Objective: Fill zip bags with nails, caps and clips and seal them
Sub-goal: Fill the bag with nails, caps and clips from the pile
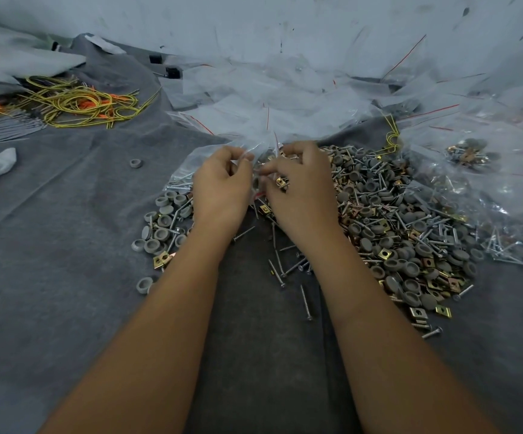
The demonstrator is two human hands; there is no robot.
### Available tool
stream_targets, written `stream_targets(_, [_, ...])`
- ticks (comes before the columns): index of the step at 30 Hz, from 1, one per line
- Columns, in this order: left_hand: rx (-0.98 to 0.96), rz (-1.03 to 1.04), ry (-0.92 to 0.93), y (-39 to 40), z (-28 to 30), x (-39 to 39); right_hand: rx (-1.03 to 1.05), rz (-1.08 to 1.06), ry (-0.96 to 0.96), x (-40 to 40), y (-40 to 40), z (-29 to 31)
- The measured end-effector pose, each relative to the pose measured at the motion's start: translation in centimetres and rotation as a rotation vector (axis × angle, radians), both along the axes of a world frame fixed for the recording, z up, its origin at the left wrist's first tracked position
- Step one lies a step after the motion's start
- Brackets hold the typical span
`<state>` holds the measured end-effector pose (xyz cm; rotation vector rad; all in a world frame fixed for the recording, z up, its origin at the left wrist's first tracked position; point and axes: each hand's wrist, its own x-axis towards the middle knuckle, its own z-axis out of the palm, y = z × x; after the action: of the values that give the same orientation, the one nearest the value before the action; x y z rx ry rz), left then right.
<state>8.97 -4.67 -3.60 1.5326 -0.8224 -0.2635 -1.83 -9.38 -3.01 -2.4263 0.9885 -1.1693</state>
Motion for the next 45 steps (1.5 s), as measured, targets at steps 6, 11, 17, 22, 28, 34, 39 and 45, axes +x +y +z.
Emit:
stream_targets(6, [-0.035, 0.047, 0.094, 0.3, 0.6, -0.3, 0.048, -0.025, -0.288, -0.9, -0.2, 1.7])
stream_targets(11, [-0.095, 0.102, 0.216, 0.3, 1.0, -0.1, 0.227, -0.221, -0.310, -2.9, -2.0, 2.4])
stream_targets(17, [-0.093, 0.114, 0.221, 0.1, 1.0, 0.0, 0.280, -0.245, 0.305, -4.1, -3.4, 1.2])
stream_targets(22, [-0.085, 0.112, 0.221, 0.2, 0.9, -0.1, 0.220, -0.188, 0.557, -4.0, -3.3, 1.0])
stream_targets(28, [-0.085, 0.114, 0.225, 0.2, 1.0, -0.1, 0.155, -0.197, 0.424, -3.7, -3.1, 1.1])
stream_targets(34, [-0.063, 0.095, 0.207, 0.2, 0.9, -0.2, 0.048, -0.236, 0.339, -2.9, -2.5, 1.1])
stream_targets(39, [-0.017, 0.065, 0.122, 0.2, 0.8, -0.4, -0.059, -0.079, -0.167, -1.6, -0.7, 1.8])
stream_targets(45, [-0.036, 0.008, 0.095, 0.4, 0.7, -0.7, 0.036, 0.036, -0.176, 0.0, 0.2, 1.0])
